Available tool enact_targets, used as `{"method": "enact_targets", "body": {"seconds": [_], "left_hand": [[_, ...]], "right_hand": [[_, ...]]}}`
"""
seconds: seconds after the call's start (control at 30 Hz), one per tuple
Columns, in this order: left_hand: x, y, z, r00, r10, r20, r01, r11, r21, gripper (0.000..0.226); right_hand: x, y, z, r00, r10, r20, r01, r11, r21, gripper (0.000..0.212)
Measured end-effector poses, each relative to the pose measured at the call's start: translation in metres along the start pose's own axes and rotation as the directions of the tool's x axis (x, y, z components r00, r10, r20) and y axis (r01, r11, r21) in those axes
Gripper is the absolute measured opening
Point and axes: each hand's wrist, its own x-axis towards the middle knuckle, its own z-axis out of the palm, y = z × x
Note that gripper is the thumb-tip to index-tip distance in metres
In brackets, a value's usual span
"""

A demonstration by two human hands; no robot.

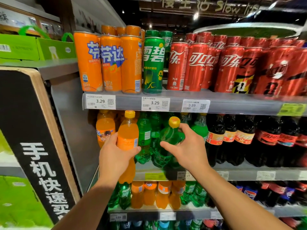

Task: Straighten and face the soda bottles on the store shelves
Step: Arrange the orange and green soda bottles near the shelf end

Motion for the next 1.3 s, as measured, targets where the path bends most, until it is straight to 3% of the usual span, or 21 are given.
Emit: {"method": "enact_targets", "body": {"seconds": [0.27,0.43,0.6,0.77,1.03,1.3], "left_hand": [[-0.015,0.002,-0.009,0.998,-0.052,0.031,0.056,0.984,-0.169,0.056],[-0.01,-0.002,-0.005,0.997,-0.076,0.005,0.076,0.984,-0.162,0.058],[0.007,0.001,0.007,0.996,-0.08,-0.038,0.078,0.994,-0.073,0.054],[0.025,0.003,0.025,0.995,-0.092,-0.047,0.093,0.996,0.012,0.055],[0.041,0.009,0.051,0.993,-0.092,-0.071,0.105,0.972,0.21,0.089],[0.048,0.018,0.043,0.997,-0.048,-0.059,0.068,0.908,0.413,0.061]], "right_hand": [[0.012,0.004,0.015,1.0,0.001,0.029,-0.002,1.0,0.015,0.062],[0.024,0.002,0.023,0.998,0.026,0.049,-0.024,0.999,-0.033,0.071],[0.034,-0.002,0.025,0.995,0.08,0.052,-0.076,0.994,-0.077,0.078],[0.044,-0.006,0.03,0.989,0.137,0.053,-0.13,0.984,-0.123,0.073],[0.052,-0.013,0.033,0.986,0.133,0.098,-0.11,0.971,-0.211,0.062],[0.052,-0.012,0.032,0.983,0.12,0.136,-0.086,0.968,-0.235,0.052]]}}
